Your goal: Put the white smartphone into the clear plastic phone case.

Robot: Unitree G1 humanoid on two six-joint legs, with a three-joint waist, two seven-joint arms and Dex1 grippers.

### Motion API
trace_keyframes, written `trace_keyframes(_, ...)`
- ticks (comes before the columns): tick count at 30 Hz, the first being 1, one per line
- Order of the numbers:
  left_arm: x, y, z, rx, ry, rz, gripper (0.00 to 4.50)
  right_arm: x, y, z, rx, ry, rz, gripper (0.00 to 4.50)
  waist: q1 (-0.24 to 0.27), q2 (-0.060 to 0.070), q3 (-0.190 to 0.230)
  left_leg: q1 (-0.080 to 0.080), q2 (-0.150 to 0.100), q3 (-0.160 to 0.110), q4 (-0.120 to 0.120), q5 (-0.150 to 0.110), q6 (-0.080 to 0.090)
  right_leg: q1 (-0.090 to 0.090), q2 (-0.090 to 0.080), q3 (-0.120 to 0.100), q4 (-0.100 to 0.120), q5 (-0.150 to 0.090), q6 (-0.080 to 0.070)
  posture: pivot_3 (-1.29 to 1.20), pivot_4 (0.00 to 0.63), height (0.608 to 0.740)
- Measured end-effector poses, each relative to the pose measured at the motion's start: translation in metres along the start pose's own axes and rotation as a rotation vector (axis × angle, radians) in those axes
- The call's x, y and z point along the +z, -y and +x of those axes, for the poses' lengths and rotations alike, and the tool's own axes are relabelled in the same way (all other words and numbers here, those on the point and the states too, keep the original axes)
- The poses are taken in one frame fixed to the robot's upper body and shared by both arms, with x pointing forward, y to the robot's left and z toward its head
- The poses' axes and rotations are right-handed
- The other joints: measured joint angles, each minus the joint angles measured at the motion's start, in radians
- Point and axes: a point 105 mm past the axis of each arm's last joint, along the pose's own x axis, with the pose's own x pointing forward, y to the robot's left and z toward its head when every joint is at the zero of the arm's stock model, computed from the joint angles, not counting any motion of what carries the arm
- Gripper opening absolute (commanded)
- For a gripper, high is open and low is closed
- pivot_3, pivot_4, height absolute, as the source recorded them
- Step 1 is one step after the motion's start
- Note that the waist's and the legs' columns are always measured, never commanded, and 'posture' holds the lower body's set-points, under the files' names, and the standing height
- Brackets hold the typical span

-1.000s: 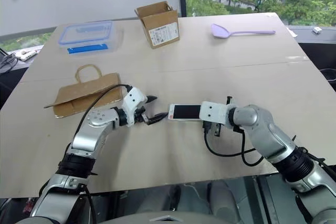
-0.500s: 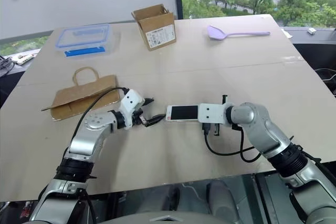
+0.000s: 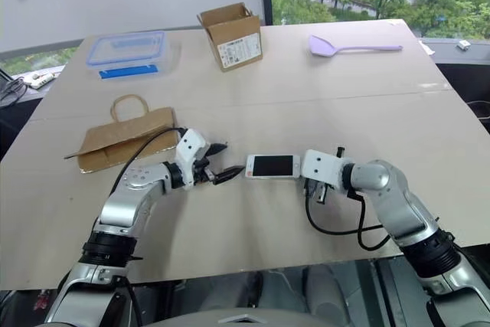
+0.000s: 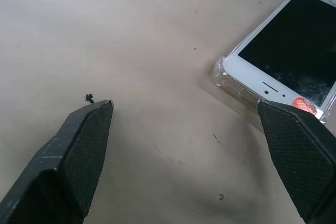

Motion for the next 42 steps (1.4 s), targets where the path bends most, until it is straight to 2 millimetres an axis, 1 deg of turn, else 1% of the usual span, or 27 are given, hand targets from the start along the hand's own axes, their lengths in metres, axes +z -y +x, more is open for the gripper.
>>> trace_keyframes(3, 0.000, 0.000, 0.000, 0.001, 0.000, -0.003, 4.50, 0.001, 0.000, 0.002, -0.008, 0.002, 0.003, 0.08, 0.000, 0.000, 0.000, 0.000, 0.000, 0.000, 0.000, 0.000, 0.000, 0.000, 0.000, 0.000, 0.000, 0.000, 0.000, 0.00, 0.150, 0.740)
trace_keyframes(9, -0.002, 0.000, 0.000, 0.000, -0.010, 0.003, 4.50, 0.003, 0.005, 0.009, -0.001, -0.010, -0.079, 0.08, -0.005, 0.000, 0.000, 0.002, 0.000, 0.001, 0.000, 0.000, 0.000, 0.001, 0.001, 0.000, 0.000, 0.000, 0.000, 0.00, 0.150, 0.740)
trace_keyframes(14, -0.003, 0.000, 0.001, 0.002, -0.010, 0.000, 4.50, 0.003, 0.006, 0.010, 0.010, -0.015, -0.143, 0.08, -0.005, 0.000, 0.000, 0.003, 0.000, 0.001, 0.000, 0.000, 0.000, 0.002, 0.001, 0.000, 0.001, 0.000, 0.000, 0.00, 0.150, 0.740)
trace_keyframes(17, -0.002, 0.000, 0.002, 0.001, -0.008, -0.002, 4.50, 0.001, 0.007, 0.008, 0.002, -0.019, -0.124, 0.08, -0.003, 0.000, 0.000, 0.003, 0.000, 0.001, 0.000, 0.000, 0.000, 0.002, 0.001, 0.000, 0.001, 0.000, 0.000, 0.00, 0.150, 0.740)
trace_keyframes(21, 0.000, 0.003, 0.004, -0.008, -0.002, 0.003, 4.50, -0.007, 0.007, -0.003, -0.035, -0.029, -0.026, 0.08, 0.005, 0.000, 0.000, 0.001, -0.001, 0.000, 0.000, 0.000, 0.000, 0.001, 0.000, 0.000, 0.000, 0.000, 0.000, 0.00, 0.150, 0.740)
trace_keyframes(25, 0.001, 0.004, 0.004, -0.009, -0.001, 0.005, 4.50, -0.022, 0.013, -0.023, -0.085, -0.091, 0.000, 0.08, 0.007, 0.000, 0.000, 0.000, -0.001, 0.000, 0.000, 0.000, 0.000, 0.001, -0.001, 0.000, -0.001, 0.000, 0.000, 0.00, 0.150, 0.740)
trace_keyframes(27, 0.000, 0.003, 0.003, -0.006, -0.001, 0.004, 4.50, -0.024, 0.017, -0.027, -0.105, -0.096, 0.014, 0.08, 0.007, 0.000, 0.000, 0.000, -0.001, 0.000, 0.000, 0.000, 0.000, 0.001, 0.000, 0.000, -0.001, 0.000, 0.000, 0.00, 0.150, 0.740)
trace_keyframes(30, -0.001, 0.003, 0.005, -0.005, 0.009, 0.005, 4.50, -0.011, 0.015, -0.024, -0.107, -0.045, 0.034, 0.08, 0.006, 0.000, 0.000, 0.001, 0.000, 0.000, 0.000, 0.000, 0.000, 0.001, 0.000, -0.001, 0.000, 0.000, 0.000, 0.00, 0.150, 0.740)
trace_keyframes(34, -0.002, 0.004, 0.007, -0.006, 0.021, 0.012, 4.50, 0.004, 0.015, -0.016, -0.099, -0.004, 0.008, 0.08, 0.010, 0.000, 0.000, 0.000, -0.002, 0.000, 0.001, 0.000, 0.000, 0.002, -0.001, -0.001, 0.000, 0.000, 0.000, 0.00, 0.150, 0.740)
trace_keyframes(37, -0.002, 0.004, 0.008, -0.007, 0.020, 0.017, 4.50, 0.013, 0.009, -0.005, -0.068, 0.026, -0.015, 0.08, 0.011, 0.000, 0.000, 0.001, -0.001, -0.001, 0.000, 0.000, 0.000, 0.001, 0.000, -0.001, 0.000, 0.000, 0.000, 0.00, 0.150, 0.740)
trace_keyframes(38, -0.002, 0.003, 0.008, -0.007, 0.019, 0.017, 4.50, 0.019, 0.006, 0.001, -0.048, 0.043, -0.024, 0.08, 0.010, 0.000, 0.000, 0.001, -0.001, -0.001, 0.000, 0.000, 0.000, 0.001, 0.000, -0.001, 0.000, 0.000, 0.000, 0.00, 0.150, 0.740)
trace_keyframes(42, -0.002, 0.004, 0.009, -0.011, 0.020, 0.020, 4.50, 0.028, -0.004, 0.011, -0.003, 0.073, -0.043, 0.08, 0.015, 0.000, 0.000, 0.000, -0.002, -0.001, 0.000, 0.000, 0.000, 0.002, -0.001, -0.001, 0.000, 0.000, 0.000, 0.00, 0.150, 0.740)
